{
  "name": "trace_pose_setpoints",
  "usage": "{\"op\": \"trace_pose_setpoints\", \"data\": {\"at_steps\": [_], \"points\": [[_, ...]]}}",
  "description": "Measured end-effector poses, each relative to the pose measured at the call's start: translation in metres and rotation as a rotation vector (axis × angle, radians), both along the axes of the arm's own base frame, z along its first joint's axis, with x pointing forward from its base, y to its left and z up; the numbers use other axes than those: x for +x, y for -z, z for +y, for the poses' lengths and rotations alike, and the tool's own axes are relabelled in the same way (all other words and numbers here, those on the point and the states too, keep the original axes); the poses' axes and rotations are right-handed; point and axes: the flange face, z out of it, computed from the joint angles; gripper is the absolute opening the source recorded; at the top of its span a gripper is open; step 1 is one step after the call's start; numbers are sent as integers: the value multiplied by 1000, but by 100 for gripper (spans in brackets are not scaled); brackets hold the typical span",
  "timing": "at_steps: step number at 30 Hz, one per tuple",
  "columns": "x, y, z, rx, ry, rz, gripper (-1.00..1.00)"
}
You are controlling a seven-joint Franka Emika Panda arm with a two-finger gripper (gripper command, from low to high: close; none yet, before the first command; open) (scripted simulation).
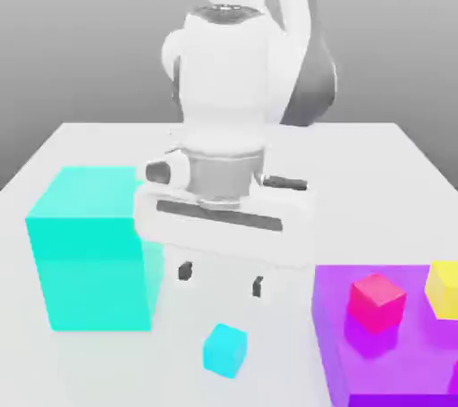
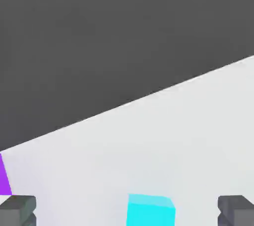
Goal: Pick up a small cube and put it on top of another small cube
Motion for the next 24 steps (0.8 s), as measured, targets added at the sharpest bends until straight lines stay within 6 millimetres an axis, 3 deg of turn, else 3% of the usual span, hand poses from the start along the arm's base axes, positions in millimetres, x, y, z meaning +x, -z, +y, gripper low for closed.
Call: {"op": "trace_pose_setpoints", "data": {"at_steps": [2,7,8,15,21,24], "points": [[-13,34,1,8,28,52,0],[-18,93,1,13,39,73,0],[-19,104,1,12,39,74,-100],[-19,106,2,11,40,73,-100],[-16,52,1,13,50,73,-100],[10,30,37,19,-47,75,-100]]}}
